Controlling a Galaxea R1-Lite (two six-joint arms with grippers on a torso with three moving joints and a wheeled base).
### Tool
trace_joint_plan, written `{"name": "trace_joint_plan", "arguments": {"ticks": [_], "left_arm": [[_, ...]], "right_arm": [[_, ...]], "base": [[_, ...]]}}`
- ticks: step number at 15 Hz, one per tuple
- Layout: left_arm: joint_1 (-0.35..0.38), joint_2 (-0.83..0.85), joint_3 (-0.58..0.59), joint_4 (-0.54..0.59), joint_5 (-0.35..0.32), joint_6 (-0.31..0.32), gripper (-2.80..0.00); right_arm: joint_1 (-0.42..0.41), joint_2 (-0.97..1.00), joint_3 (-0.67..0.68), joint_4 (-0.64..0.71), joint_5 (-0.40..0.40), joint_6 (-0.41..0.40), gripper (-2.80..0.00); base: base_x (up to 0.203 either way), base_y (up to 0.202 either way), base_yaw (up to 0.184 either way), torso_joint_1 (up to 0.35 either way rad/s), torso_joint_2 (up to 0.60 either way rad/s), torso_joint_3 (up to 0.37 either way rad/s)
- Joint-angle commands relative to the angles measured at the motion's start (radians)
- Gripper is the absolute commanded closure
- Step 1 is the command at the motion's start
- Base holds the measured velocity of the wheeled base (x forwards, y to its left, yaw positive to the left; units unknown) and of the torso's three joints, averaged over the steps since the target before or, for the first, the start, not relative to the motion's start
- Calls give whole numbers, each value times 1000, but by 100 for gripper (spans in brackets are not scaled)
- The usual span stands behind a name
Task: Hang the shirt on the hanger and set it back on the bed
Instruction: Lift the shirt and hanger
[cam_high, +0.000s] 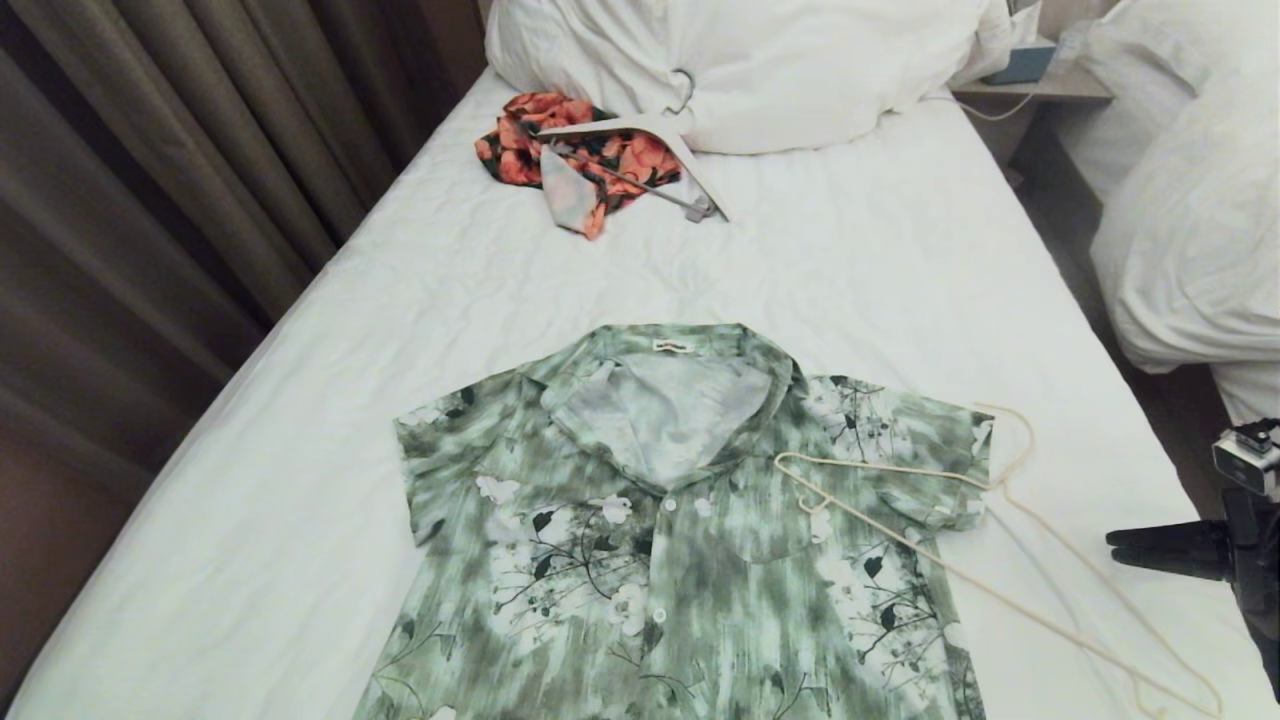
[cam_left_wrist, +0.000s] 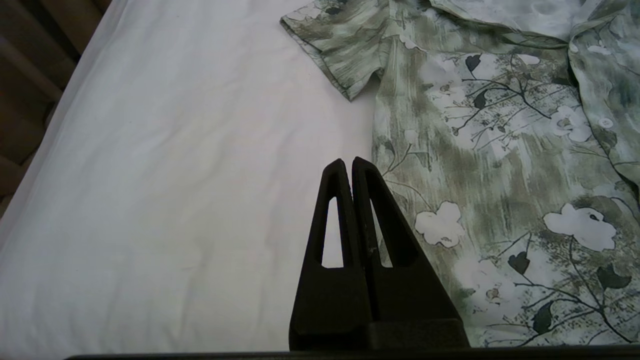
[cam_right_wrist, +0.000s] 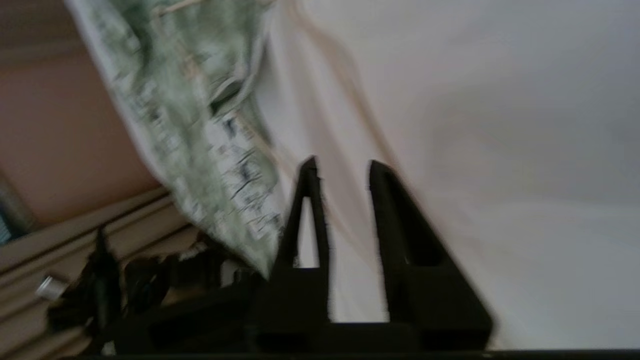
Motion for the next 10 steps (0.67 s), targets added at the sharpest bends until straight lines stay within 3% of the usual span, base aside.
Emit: {"name": "trace_joint_plan", "arguments": {"ticks": [1, 4, 10], "left_arm": [[0, 0, 0, 0, 0, 0, 0], [0, 0, 0, 0, 0, 0, 0], [0, 1, 1, 0, 0, 0, 0]], "right_arm": [[3, 28, -10, 34, 23, -70, -280], [24, 53, -10, 84, 26, -208, -280], [31, 63, -20, 28, 46, -236, -280]], "base": [[0, 0, 0, 0, 0, 0], [0, 0, 0, 0, 0, 0], [0, 0, 0, 0, 0, 0]]}}
